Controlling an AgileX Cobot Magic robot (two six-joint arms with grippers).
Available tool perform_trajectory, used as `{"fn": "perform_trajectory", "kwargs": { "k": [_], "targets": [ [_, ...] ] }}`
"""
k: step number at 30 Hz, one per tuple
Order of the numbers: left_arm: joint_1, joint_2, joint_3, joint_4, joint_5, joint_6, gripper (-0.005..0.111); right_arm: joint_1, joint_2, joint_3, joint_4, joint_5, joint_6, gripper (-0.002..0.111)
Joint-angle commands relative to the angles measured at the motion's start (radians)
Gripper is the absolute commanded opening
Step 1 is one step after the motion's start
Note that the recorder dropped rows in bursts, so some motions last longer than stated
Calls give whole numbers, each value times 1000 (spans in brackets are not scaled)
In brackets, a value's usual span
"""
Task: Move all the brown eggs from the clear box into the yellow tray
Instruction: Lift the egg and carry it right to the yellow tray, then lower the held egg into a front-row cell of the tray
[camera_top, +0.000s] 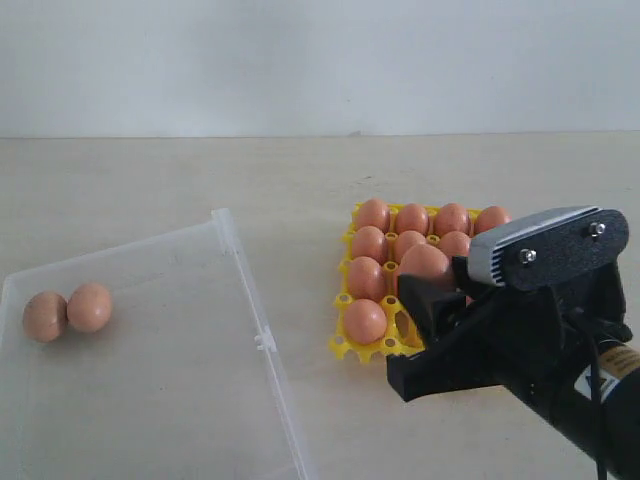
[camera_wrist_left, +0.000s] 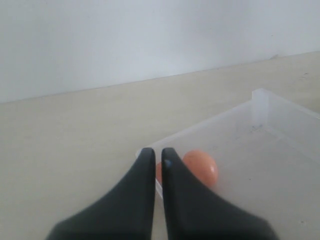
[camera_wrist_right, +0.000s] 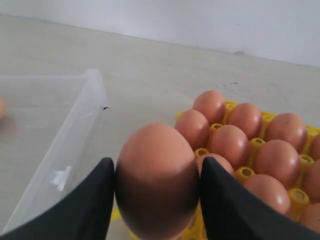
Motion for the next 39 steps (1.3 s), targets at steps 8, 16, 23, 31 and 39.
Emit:
{"fn": "perform_trajectory", "kwargs": {
  "k": [8, 16, 23, 31, 39],
  "targets": [
    [-3, -3, 4, -7, -7, -1, 4, -202, 63, 4, -300, 58, 179, 0],
    [-3, -3, 4, -7, -7, -1, 4, -330, 121, -63, -842, 140, 422, 0],
    [-3, -3, 4, -7, -7, -1, 4, -330, 250, -168, -829, 224, 394, 0],
    [-3, -3, 4, -7, -7, -1, 4, -330, 265, -184, -655, 229, 306, 0],
    [-3, -3, 4, -7, -7, -1, 4, -330, 265, -184, -512, 283, 212, 0]
  ]
}}
